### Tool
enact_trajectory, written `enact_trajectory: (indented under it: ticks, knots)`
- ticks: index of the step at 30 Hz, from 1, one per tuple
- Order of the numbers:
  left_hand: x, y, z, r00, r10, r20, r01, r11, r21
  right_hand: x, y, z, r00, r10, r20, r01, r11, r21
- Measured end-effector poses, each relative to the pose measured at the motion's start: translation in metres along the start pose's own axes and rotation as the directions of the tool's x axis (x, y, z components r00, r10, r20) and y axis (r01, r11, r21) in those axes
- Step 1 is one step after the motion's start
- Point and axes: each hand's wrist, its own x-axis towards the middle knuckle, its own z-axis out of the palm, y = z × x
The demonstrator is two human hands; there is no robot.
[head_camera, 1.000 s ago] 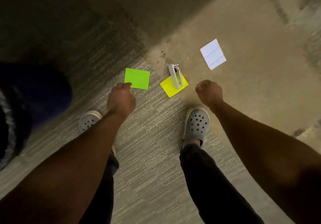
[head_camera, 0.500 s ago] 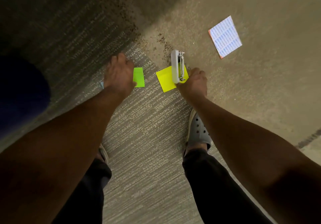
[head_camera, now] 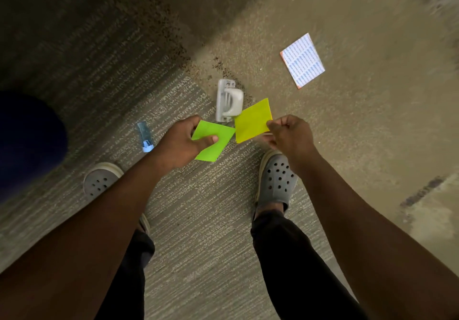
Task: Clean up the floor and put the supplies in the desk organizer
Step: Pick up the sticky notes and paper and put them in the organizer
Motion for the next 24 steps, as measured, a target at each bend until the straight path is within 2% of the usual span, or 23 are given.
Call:
enact_trajectory:
  ticks: [2, 4, 6, 8, 10, 13, 15, 16, 17, 18, 19, 20, 22, 24]
  knots:
    - [-0.005, 0.015, 0.004, 0.998, -0.028, 0.062, 0.042, 0.968, -0.247, -0.008, -0.006, -0.015, 0.993, -0.115, -0.022, 0.11, 0.984, -0.14]
    - [-0.005, 0.029, 0.009, 0.996, -0.026, 0.091, 0.058, 0.927, -0.371, -0.018, -0.014, -0.027, 0.976, -0.202, 0.076, 0.213, 0.959, -0.188]
    - [0.0, 0.043, 0.011, 0.995, 0.0, 0.1, 0.039, 0.921, -0.387, -0.027, -0.023, -0.033, 0.936, -0.232, 0.265, 0.272, 0.954, -0.126]
    - [0.008, 0.055, 0.011, 0.985, 0.004, 0.172, 0.066, 0.914, -0.4, -0.032, -0.033, -0.036, 0.867, -0.247, 0.434, 0.274, 0.962, 0.0]
    - [0.015, 0.065, 0.011, 0.97, -0.006, 0.244, 0.11, 0.903, -0.415, -0.029, -0.045, -0.037, 0.832, -0.27, 0.484, 0.277, 0.959, 0.059]
    - [0.026, 0.072, 0.013, 0.975, 0.0, 0.222, 0.104, 0.884, -0.457, -0.005, -0.058, -0.037, 0.868, -0.264, 0.42, 0.3, 0.954, -0.021]
    - [0.031, 0.073, 0.013, 0.986, -0.002, 0.165, 0.086, 0.86, -0.503, 0.026, -0.062, -0.037, 0.937, -0.222, 0.269, 0.242, 0.969, -0.044]
    - [0.033, 0.072, 0.013, 0.99, -0.008, 0.141, 0.082, 0.843, -0.531, 0.045, -0.063, -0.04, 0.969, -0.216, 0.124, 0.231, 0.964, -0.129]
    - [0.033, 0.07, 0.012, 0.993, -0.014, 0.121, 0.079, 0.829, -0.554, 0.064, -0.065, -0.045, 0.966, -0.255, -0.045, 0.228, 0.921, -0.314]
    - [0.033, 0.068, 0.01, 0.994, -0.021, 0.106, 0.078, 0.818, -0.57, 0.082, -0.065, -0.05, 0.929, -0.325, -0.174, 0.192, 0.829, -0.525]
    - [0.033, 0.064, 0.008, 0.995, -0.03, 0.097, 0.081, 0.808, -0.584, 0.096, -0.065, -0.055, 0.891, -0.39, -0.232, 0.144, 0.729, -0.669]
    - [0.032, 0.06, 0.007, 0.995, -0.038, 0.092, 0.085, 0.8, -0.594, 0.108, -0.065, -0.058, 0.877, -0.417, -0.238, 0.112, 0.66, -0.743]
    - [0.03, 0.051, 0.006, 0.995, -0.048, 0.086, 0.09, 0.796, -0.598, 0.124, -0.065, -0.059, 0.881, -0.419, -0.22, 0.079, 0.588, -0.805]
    - [0.025, 0.044, 0.006, 0.996, -0.059, 0.074, 0.092, 0.795, -0.599, 0.135, -0.065, -0.056, 0.879, -0.421, -0.222, 0.063, 0.565, -0.823]
